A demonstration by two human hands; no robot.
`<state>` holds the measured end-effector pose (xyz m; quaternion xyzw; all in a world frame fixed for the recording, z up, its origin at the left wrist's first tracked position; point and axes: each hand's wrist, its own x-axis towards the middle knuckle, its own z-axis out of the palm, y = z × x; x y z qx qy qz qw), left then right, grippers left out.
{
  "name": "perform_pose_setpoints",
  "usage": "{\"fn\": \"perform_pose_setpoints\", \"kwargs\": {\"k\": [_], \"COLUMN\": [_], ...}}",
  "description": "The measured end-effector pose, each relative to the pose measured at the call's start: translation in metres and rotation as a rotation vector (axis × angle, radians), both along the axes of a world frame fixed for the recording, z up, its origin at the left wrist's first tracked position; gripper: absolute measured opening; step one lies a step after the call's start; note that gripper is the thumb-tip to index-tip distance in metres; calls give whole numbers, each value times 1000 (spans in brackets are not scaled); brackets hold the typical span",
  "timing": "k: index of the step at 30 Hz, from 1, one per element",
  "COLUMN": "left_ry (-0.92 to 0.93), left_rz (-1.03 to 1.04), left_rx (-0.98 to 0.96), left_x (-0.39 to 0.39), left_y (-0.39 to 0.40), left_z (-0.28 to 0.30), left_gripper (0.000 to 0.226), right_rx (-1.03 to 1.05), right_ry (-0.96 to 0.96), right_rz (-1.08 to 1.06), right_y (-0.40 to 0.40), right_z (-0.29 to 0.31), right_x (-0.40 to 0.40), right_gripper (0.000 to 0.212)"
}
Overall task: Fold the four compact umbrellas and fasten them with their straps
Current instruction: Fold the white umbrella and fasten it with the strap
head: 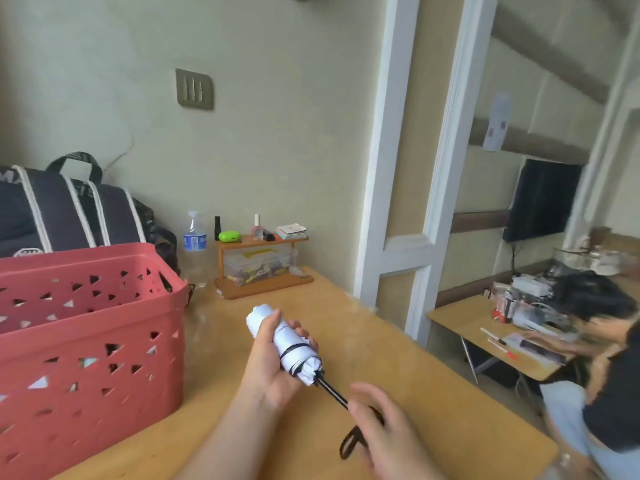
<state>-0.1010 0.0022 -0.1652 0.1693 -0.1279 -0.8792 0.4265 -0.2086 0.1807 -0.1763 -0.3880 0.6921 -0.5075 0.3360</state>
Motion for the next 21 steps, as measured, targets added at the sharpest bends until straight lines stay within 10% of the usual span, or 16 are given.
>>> {"fn": "perform_pose_setpoints", "kwargs": {"k": [4, 21], "left_ry": [-33, -205], "left_rz": [-39, -47], "left_rx": [30, -155], "left_x": [-10, -5], "left_y": [-13, -9], "left_z": [-8, -1], "left_gripper": [44, 37], "right_rx": [-5, -136], "right_ry": [428, 516], "right_rz": [72, -55], "right_y": [-5, -46], "right_z": [-1, -33], "right_x": [9, 7], "right_gripper": [41, 50]}}
